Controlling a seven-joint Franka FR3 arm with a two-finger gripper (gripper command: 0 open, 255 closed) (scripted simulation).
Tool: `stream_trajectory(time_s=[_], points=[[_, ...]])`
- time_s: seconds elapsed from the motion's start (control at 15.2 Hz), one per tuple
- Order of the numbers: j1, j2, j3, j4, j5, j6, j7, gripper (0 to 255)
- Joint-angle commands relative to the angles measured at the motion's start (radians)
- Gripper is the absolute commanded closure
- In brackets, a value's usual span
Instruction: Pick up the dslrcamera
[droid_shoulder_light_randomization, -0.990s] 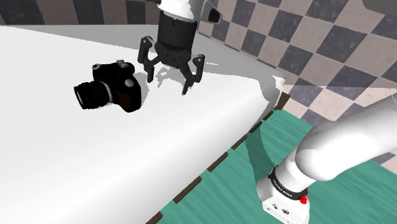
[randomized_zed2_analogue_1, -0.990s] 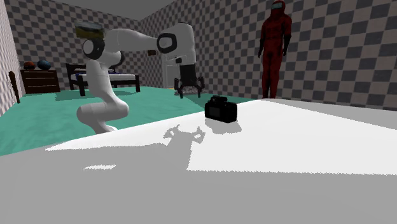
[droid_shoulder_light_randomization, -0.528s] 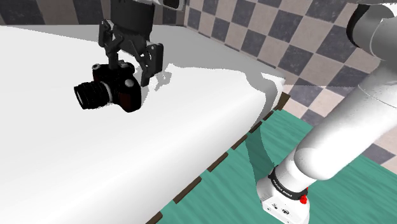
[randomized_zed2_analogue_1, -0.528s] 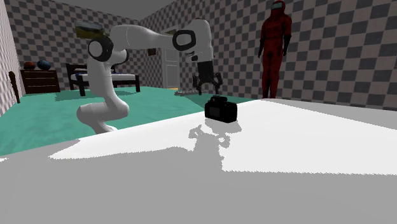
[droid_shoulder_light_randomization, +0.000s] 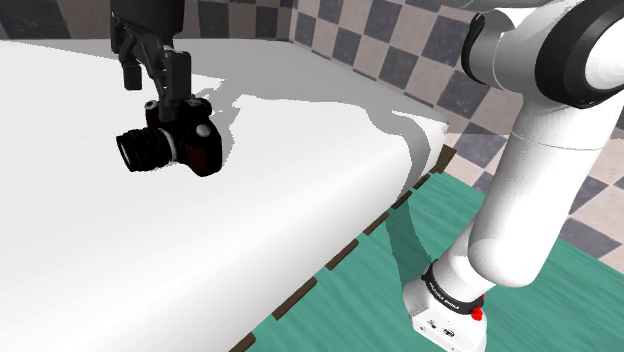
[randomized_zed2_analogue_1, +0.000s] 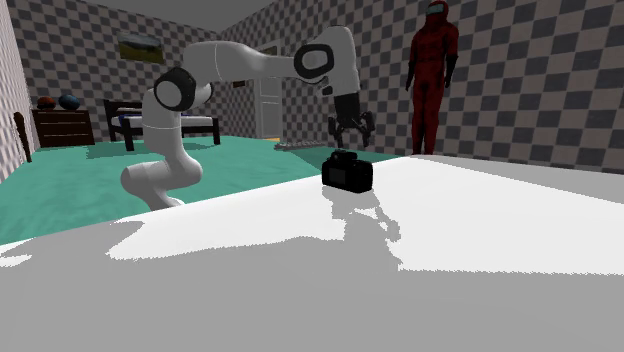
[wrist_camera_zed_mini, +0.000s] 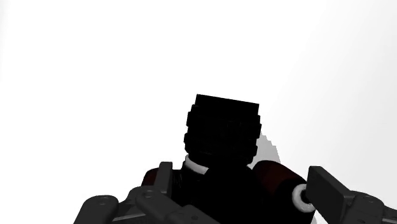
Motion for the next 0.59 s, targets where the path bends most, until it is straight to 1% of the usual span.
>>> stream_trajectory(time_s=[0.0,0.26,0.4,0.46,0.53], points=[[0.002,0.006,-0.003,-0.016,-0.005,0.022,0.01,0],[-0.011,-0.005,-0.003,-0.084,0.003,0.081,0.005,0],[-0.013,-0.006,-0.003,-0.093,0.004,0.089,0.005,0],[-0.013,-0.007,-0.003,-0.093,0.004,0.089,0.005,255],[-0.013,-0.007,-0.003,-0.094,0.005,0.09,0.005,255]])
